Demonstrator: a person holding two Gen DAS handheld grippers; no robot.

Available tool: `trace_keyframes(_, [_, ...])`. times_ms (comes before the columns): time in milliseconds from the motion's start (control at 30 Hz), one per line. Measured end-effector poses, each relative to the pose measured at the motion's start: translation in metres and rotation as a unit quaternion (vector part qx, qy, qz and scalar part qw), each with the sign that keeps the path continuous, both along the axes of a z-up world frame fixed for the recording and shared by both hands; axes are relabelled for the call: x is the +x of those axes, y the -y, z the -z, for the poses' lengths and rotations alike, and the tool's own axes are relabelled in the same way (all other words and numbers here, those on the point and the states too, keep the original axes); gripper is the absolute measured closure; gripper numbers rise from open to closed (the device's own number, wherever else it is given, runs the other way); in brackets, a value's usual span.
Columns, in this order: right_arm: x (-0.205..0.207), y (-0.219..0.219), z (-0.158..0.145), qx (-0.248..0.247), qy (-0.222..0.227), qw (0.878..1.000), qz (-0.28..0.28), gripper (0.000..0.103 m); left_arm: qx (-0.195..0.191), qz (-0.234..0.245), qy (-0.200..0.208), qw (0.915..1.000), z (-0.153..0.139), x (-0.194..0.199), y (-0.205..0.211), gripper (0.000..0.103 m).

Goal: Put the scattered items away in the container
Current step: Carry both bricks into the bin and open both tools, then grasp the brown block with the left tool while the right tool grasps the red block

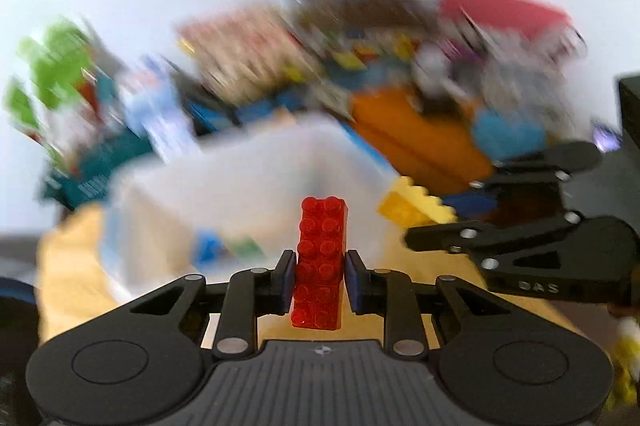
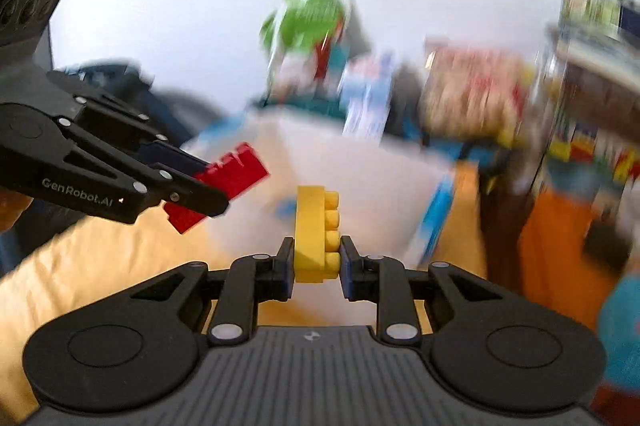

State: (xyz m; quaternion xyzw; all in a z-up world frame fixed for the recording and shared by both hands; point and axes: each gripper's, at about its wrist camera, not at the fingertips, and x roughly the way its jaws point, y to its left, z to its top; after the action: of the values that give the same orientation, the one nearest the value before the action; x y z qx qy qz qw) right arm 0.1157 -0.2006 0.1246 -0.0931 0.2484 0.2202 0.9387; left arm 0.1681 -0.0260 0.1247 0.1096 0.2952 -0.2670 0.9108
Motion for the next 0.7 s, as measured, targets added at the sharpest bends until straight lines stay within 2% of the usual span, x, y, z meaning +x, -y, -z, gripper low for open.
trace_keyframes(100, [0.038, -0.014, -0.008, -0.035, 0.027, 0.999, 0.024, 0.078, 0.034, -0.054, 0.029, 0.9975, -0.003, 0.037, 0.0, 0.074])
trace_keyframes(167, [0.057, -0.033, -0.003, -0.094, 0.05, 0.994, 0.022, 0.078, 0.044, -0.082, 0.014, 0.9956, 0.008, 0.065, -0.001, 0.074])
trace_keyframes(233, [0.07, -0.047, 0.008, -0.145, 0.056, 0.988, 0.022, 0.078, 0.064, -0.098, -0.013, 0.993, 0.024, 0.089, 0.001, 0.074])
trace_keyframes(300, [0.088, -0.058, 0.023, -0.174, 0.033, 0.984, 0.024, 0.075, 0.094, -0.108, -0.04, 0.9889, 0.042, 0.105, 0.001, 0.072])
trace_keyframes(333, [0.094, -0.062, 0.029, -0.179, 0.023, 0.983, 0.024, 0.069, 0.106, -0.115, -0.047, 0.9866, 0.05, 0.108, 0.004, 0.071])
trace_keyframes(367, [0.096, -0.064, 0.031, -0.182, 0.014, 0.983, 0.024, 0.056, 0.113, -0.122, -0.053, 0.9847, 0.054, 0.108, 0.004, 0.07])
trace_keyframes(400, [0.092, -0.064, 0.031, -0.177, 0.018, 0.984, 0.023, 0.054, 0.11, -0.123, -0.049, 0.985, 0.054, 0.101, 0.002, 0.07])
trace_keyframes(500, [0.067, -0.057, 0.024, -0.152, 0.038, 0.988, 0.003, 0.052, 0.081, -0.12, -0.02, 0.9892, 0.043, 0.071, -0.009, 0.061])
trace_keyframes(600, [0.04, -0.046, 0.013, -0.106, 0.04, 0.993, -0.036, 0.051, 0.036, -0.107, 0.0, 0.9936, 0.023, 0.029, -0.027, 0.056])
trace_keyframes(667, [0.023, -0.039, 0.007, -0.077, 0.018, 0.995, -0.067, 0.052, 0.011, -0.086, 0.009, 0.9962, 0.017, -0.002, -0.04, 0.034])
trace_keyframes(700, [0.013, -0.036, 0.007, -0.067, 0.003, 0.994, -0.085, 0.052, 0.01, -0.076, 0.01, 0.997, 0.019, -0.014, -0.044, 0.031])
